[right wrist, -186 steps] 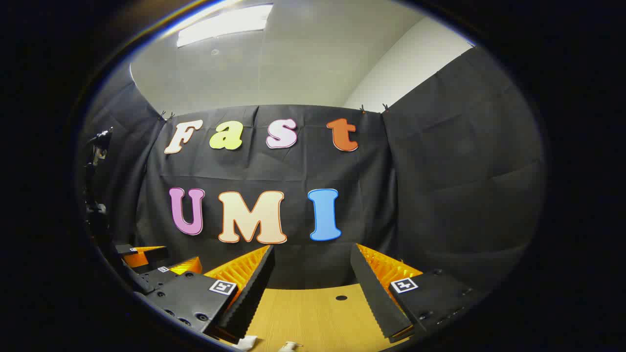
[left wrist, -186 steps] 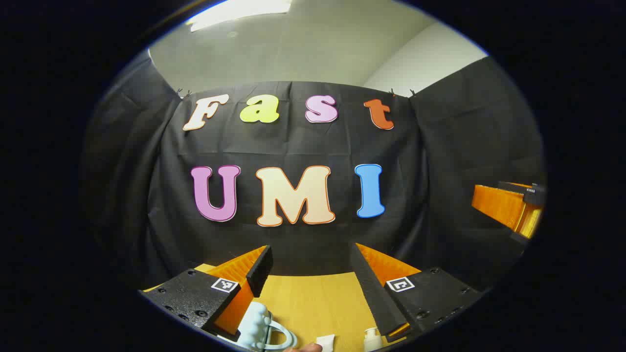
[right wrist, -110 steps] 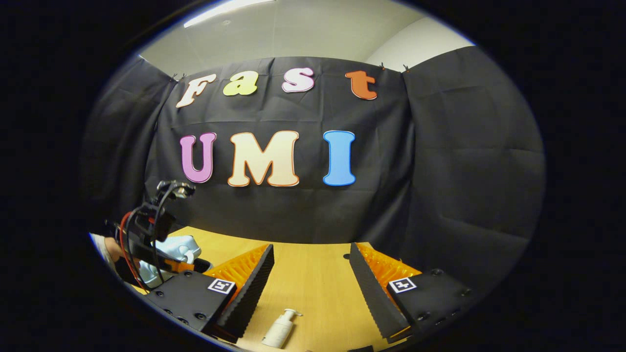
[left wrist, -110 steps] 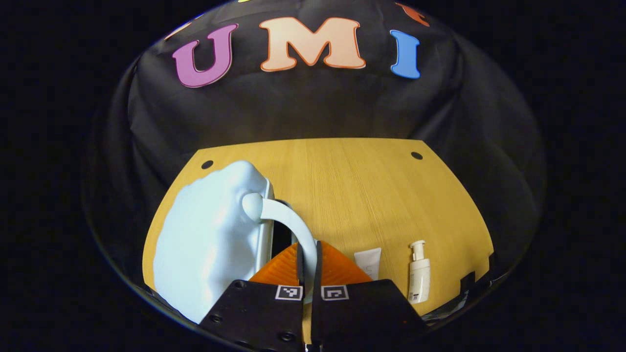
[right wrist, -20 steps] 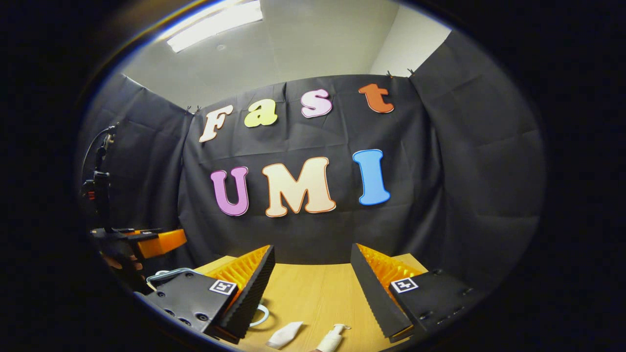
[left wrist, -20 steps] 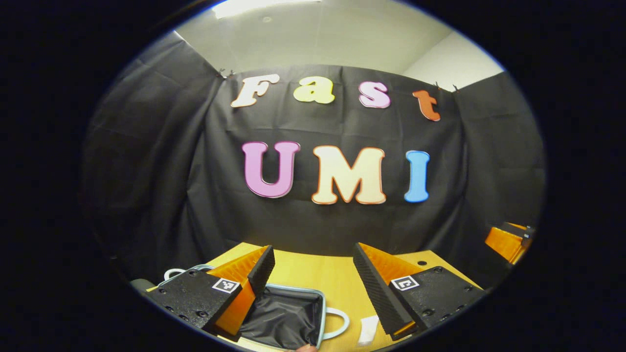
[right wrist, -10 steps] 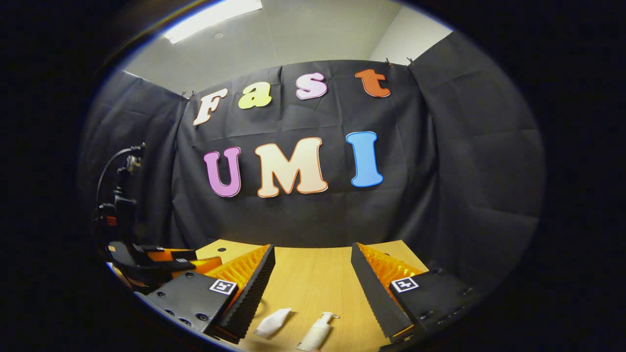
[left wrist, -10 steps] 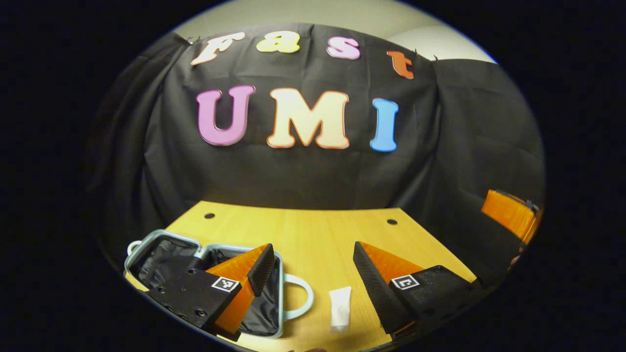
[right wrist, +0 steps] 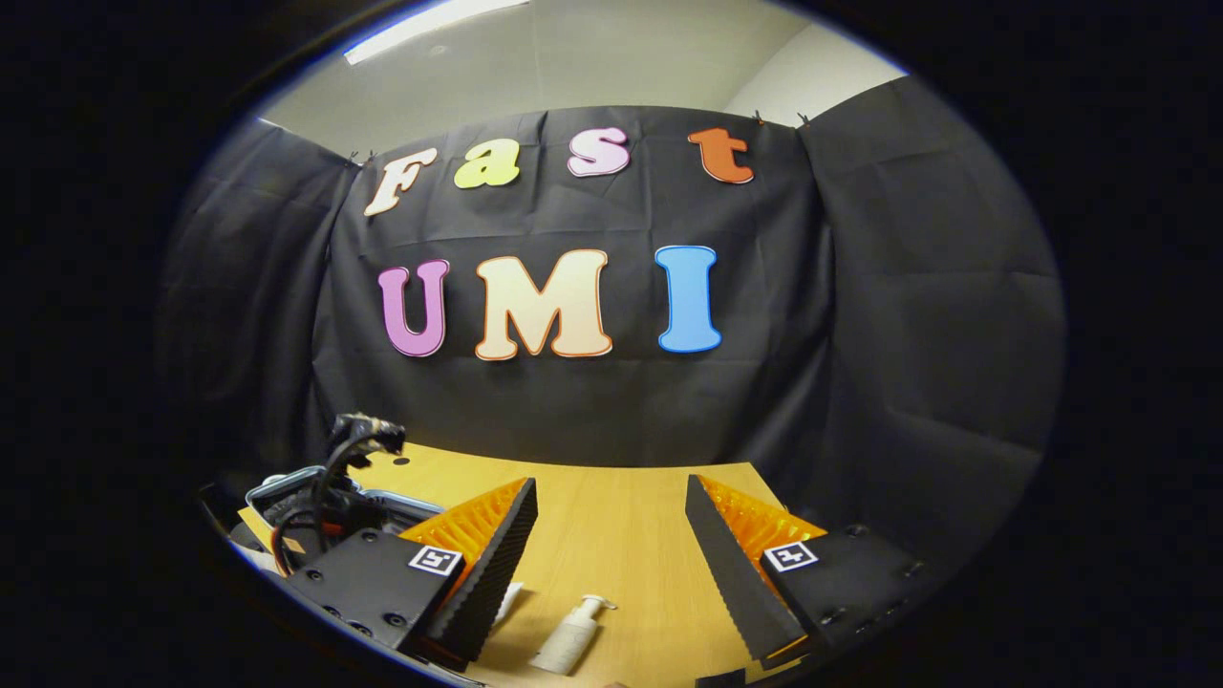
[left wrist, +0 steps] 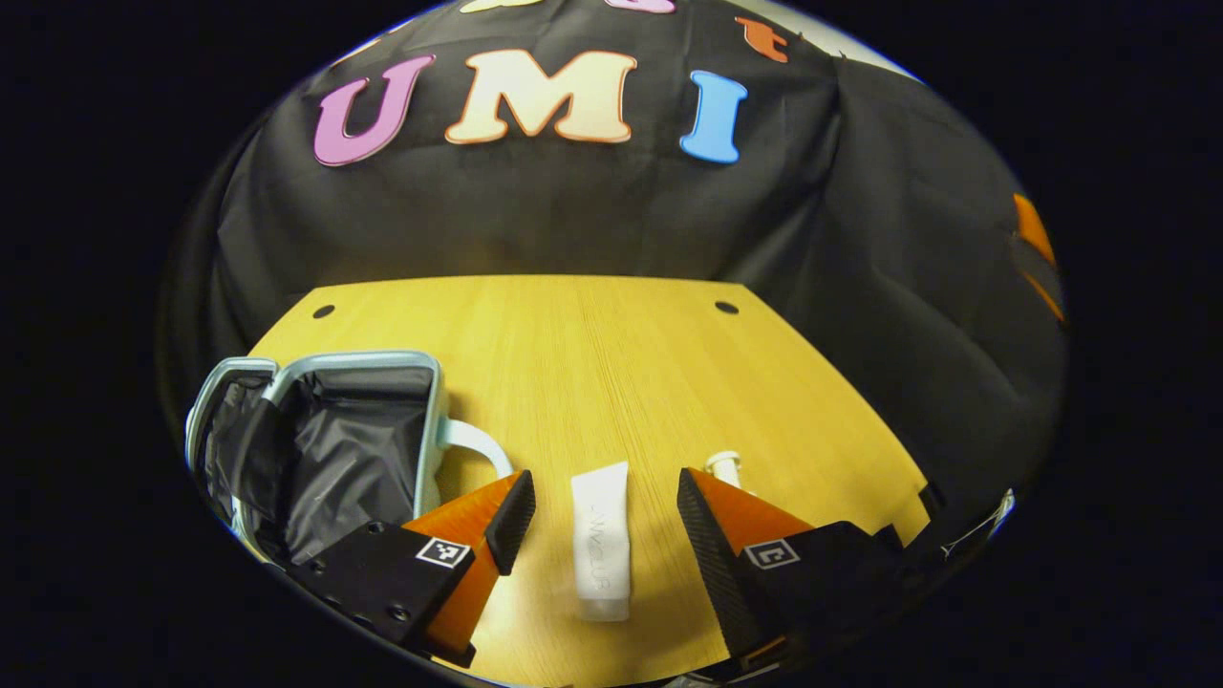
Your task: First open the suitcase, pack the skin care products into it, and then close the suitcase.
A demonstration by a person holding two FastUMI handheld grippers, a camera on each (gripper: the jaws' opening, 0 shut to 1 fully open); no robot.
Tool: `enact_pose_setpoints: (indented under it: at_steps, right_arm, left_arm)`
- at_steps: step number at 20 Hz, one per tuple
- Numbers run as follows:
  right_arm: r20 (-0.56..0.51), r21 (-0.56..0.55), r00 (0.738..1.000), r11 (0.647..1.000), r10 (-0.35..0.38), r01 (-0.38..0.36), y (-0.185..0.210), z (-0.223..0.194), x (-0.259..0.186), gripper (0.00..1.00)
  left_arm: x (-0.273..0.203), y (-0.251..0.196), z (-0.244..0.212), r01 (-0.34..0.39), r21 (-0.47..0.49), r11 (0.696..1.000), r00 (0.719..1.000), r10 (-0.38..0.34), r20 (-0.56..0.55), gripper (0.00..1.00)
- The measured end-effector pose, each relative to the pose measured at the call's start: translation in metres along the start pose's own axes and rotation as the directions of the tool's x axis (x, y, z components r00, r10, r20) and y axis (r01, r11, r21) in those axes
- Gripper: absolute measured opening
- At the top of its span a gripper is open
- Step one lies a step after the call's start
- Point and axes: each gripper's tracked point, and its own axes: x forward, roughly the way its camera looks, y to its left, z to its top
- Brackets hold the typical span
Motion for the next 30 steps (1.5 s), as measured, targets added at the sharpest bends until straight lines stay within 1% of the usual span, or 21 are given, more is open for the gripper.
enact_pose_setpoints:
  at_steps: [2, 3, 4, 6, 7, 8, 9, 10, 11, 12, 13, 14, 15, 16, 18, 20, 23, 26, 27, 30]
  right_arm:
    - [-0.018, -0.009, 1.000, 1.000, -0.015, 0.015, -0.009, -0.005, -0.001, 0.97]
    - [-0.027, -0.012, 0.999, 1.000, -0.021, 0.021, -0.012, -0.006, -0.001, 0.99]
    - [-0.034, -0.017, 0.999, 1.000, -0.027, 0.026, -0.016, -0.009, -0.001, 0.98]
    - [-0.039, -0.030, 0.999, 0.999, -0.038, 0.037, -0.022, -0.010, -0.002, 0.99]
    - [-0.042, -0.036, 0.998, 0.998, -0.043, 0.042, -0.025, -0.011, -0.002, 0.98]
    - [-0.047, -0.041, 0.998, 0.998, -0.046, 0.044, -0.027, -0.013, -0.001, 0.99]
    - [-0.056, -0.041, 0.997, 0.998, -0.045, 0.043, -0.028, -0.016, -0.001, 0.98]
    - [-0.066, -0.040, 0.997, 0.998, -0.046, 0.044, -0.029, -0.020, 0.001, 0.99]
    - [-0.080, -0.037, 0.996, 0.998, -0.048, 0.045, -0.030, -0.024, 0.002, 0.99]
    - [-0.091, -0.034, 0.995, 0.998, -0.050, 0.047, -0.031, -0.028, 0.003, 0.99]
    - [-0.100, -0.029, 0.994, 0.998, -0.052, 0.049, -0.031, -0.030, 0.005, 0.99]
    - [-0.108, -0.022, 0.993, 0.999, -0.050, 0.048, -0.030, -0.033, 0.007, 0.99]
    - [-0.116, -0.018, 0.992, 0.999, -0.047, 0.045, -0.028, -0.035, 0.009, 0.99]
    - [-0.121, -0.016, 0.992, 0.999, -0.043, 0.041, -0.025, -0.038, 0.011, 0.99]
    - [-0.137, -0.013, 0.990, 0.999, -0.031, 0.029, -0.018, -0.046, 0.016, 0.99]
    - [-0.166, -0.004, 0.986, 1.000, -0.019, 0.019, -0.012, -0.058, 0.022, 0.99]
    - [-0.245, 0.032, 0.970, 0.999, 0.002, 0.006, -0.003, -0.084, 0.032, 0.99]
    - [-0.325, 0.066, 0.945, 0.998, 0.024, -0.002, 0.006, -0.114, 0.040, 0.98]
    - [-0.351, 0.074, 0.936, 0.997, 0.032, -0.006, 0.010, -0.123, 0.043, 0.99]
    - [-0.424, 0.072, 0.905, 0.997, 0.047, -0.018, 0.023, -0.158, 0.052, 0.99]
  left_arm:
    - [0.013, -0.004, -0.021, -0.006, 0.009, 1.000, 0.999, 0.007, -0.053, 0.88]
    - [0.019, -0.005, -0.031, -0.010, 0.007, 1.000, 0.997, 0.010, -0.082, 0.88]
    - [0.027, -0.004, -0.041, -0.018, 0.003, 1.000, 0.994, 0.018, -0.104, 0.92]
    - [0.038, -0.001, -0.056, -0.036, -0.008, 0.999, 0.990, 0.035, -0.137, 0.84]
    - [0.042, 0.000, -0.063, -0.041, -0.018, 0.999, 0.987, 0.038, -0.156, 0.83]
    - [0.046, 0.001, -0.069, -0.049, -0.025, 0.999, 0.985, 0.044, -0.169, 0.76]
    - [0.051, 0.006, -0.076, -0.064, -0.027, 0.998, 0.981, 0.058, -0.187, 0.73]
    - [0.052, 0.012, -0.086, -0.095, -0.031, 0.995, 0.973, 0.086, -0.214, 0.67]
    - [0.065, 0.014, -0.081, -0.081, -0.009, 0.997, 0.984, 0.079, -0.157, 0.64]
    - [0.060, 0.012, -0.076, -0.073, 0.009, 0.997, 0.984, 0.074, -0.159, 0.55]
    - [0.058, 0.009, -0.081, -0.063, 0.020, 0.998, 0.981, 0.066, -0.185, 0.50]
    - [0.061, 0.007, -0.077, -0.052, 0.034, 0.998, 0.983, 0.057, -0.173, 0.47]
    - [0.060, 0.011, -0.082, -0.072, 0.038, 0.997, 0.977, 0.078, -0.199, 0.44]
    - [0.062, 0.008, -0.077, -0.064, 0.027, 0.998, 0.980, 0.068, -0.185, 0.17]
    - [0.062, -0.003, -0.079, -0.010, 0.009, 1.000, 0.977, 0.011, -0.212, 0.08]
    - [0.058, -0.008, -0.073, 0.028, 0.011, 1.000, 0.979, -0.025, -0.200, 0.05]
    - [0.045, -0.012, -0.049, 0.045, 0.036, 0.998, 0.987, -0.039, -0.153, 0.05]
    - [0.030, -0.009, -0.024, 0.050, 0.020, 0.999, 0.992, -0.048, -0.113, 0.05]
    - [0.022, -0.006, -0.016, 0.050, 0.015, 0.999, 0.994, -0.048, -0.102, 0.05]
    - [0.003, 0.005, 0.006, 0.039, 0.020, 0.999, 0.998, -0.038, -0.058, 0.05]
